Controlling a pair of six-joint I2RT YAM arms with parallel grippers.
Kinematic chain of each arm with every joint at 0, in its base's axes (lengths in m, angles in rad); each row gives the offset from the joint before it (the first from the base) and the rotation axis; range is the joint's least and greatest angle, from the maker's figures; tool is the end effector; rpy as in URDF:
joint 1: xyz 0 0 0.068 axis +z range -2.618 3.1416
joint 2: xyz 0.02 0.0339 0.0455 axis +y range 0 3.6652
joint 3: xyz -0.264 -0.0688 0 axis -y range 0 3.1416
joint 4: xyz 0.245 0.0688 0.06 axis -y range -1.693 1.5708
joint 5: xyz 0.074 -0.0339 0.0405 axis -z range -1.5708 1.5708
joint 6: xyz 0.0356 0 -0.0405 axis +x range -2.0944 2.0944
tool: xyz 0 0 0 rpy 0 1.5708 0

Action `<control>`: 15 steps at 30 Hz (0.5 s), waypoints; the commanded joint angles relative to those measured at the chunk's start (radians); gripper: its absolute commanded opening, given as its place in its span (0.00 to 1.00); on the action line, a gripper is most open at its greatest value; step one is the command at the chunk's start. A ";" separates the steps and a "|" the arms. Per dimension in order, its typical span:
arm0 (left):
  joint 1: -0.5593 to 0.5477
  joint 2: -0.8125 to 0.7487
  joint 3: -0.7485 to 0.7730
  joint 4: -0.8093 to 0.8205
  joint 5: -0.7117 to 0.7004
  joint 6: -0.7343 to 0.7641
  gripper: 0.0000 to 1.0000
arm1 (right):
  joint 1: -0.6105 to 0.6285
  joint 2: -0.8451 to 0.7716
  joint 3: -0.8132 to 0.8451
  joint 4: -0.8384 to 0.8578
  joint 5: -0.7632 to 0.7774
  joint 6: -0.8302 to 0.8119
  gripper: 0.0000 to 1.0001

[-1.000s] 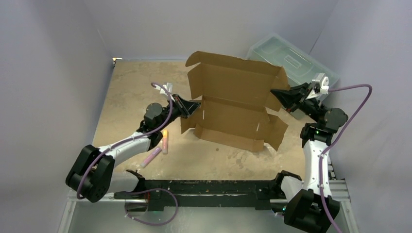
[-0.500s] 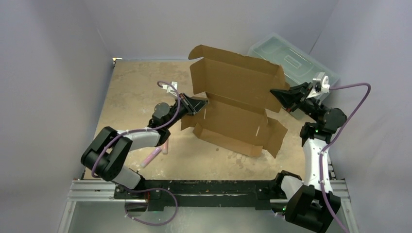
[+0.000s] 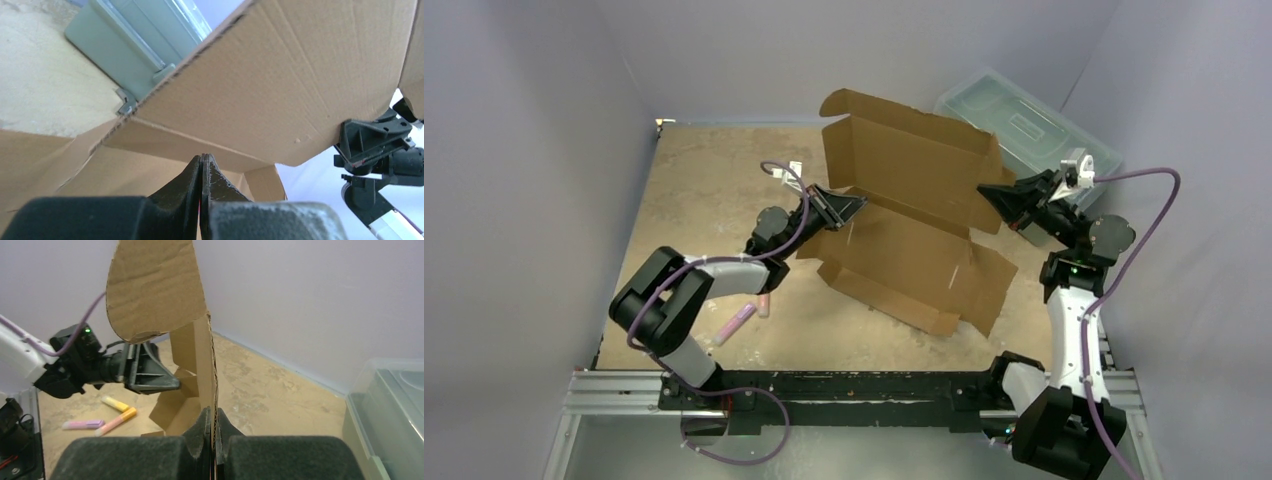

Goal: Fold the paper box
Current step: Fold the paper box at the center of the board.

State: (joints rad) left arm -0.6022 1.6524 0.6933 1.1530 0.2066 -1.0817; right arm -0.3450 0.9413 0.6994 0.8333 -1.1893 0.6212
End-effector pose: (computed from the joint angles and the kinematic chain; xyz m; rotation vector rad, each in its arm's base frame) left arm 0.2745 -0.1976 0.2315 -0.1788 1.5557 -1.5159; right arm 0.1893 -0.0329 0.3751 -0.5748 1.2863 0.8094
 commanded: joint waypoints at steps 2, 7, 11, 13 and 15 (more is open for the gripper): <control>0.010 -0.234 -0.069 -0.167 0.015 0.146 0.00 | -0.003 -0.042 0.074 -0.254 0.078 -0.219 0.00; 0.010 -0.566 -0.104 -0.706 -0.026 0.343 0.05 | -0.009 -0.047 0.072 -0.279 0.102 -0.251 0.00; 0.009 -0.747 -0.135 -1.069 -0.091 0.377 0.15 | -0.012 -0.050 0.076 -0.310 0.119 -0.284 0.00; 0.007 -0.780 -0.162 -1.204 -0.101 0.360 0.16 | -0.012 -0.049 0.076 -0.317 0.122 -0.288 0.00; 0.007 -0.783 -0.232 -1.295 -0.157 0.331 0.16 | -0.015 -0.047 0.074 -0.318 0.120 -0.291 0.00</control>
State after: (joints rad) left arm -0.5961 0.8459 0.5560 0.1829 0.1322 -0.7624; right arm -0.3542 0.9092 0.7254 0.5198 -1.0943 0.3637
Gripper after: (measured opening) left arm 0.158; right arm 0.009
